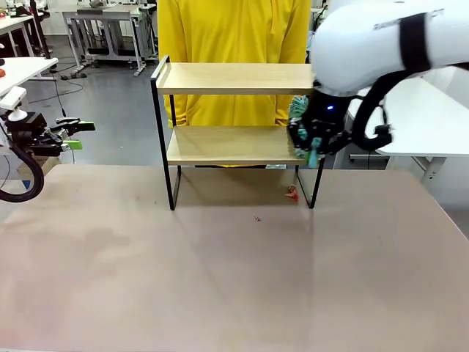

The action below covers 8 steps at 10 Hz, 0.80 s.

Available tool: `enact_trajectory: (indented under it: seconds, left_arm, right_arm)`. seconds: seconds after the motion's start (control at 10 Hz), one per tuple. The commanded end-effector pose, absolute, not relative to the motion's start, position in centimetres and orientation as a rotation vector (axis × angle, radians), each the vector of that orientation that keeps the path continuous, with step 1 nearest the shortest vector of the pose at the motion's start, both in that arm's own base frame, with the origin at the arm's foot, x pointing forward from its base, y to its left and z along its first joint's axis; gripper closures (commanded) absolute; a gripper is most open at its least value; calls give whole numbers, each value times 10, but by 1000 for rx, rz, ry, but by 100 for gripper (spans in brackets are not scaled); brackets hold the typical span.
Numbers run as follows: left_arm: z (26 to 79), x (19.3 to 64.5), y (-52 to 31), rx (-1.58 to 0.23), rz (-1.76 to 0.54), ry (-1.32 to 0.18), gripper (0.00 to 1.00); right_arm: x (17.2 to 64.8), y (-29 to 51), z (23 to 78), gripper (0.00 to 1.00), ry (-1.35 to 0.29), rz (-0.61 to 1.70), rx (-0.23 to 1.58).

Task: Clean the shelf.
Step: Clean the specific section of the Shelf indicated by the human with the Duster.

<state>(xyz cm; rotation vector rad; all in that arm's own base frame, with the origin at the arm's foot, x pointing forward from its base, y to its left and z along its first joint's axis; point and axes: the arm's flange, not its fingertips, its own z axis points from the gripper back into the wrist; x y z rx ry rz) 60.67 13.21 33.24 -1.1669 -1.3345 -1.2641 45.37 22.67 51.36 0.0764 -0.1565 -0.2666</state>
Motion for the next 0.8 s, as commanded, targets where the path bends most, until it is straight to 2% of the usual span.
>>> enact_trajectory:
  seconds: [0.0,0.4,0.7]
  left_arm:
    - [335,605,131,-1168,-1276,-1348,0]
    - [335,605,131,-1168,-1276,-1348,0]
    - [335,605,131,-1168,-1276,-1348,0]
  right_arm:
    - [458,240,506,87,-140,-293,82]
    - [453,236,505,87,-145,-259,71]
    - [413,218,533,87,-205,-72,140]
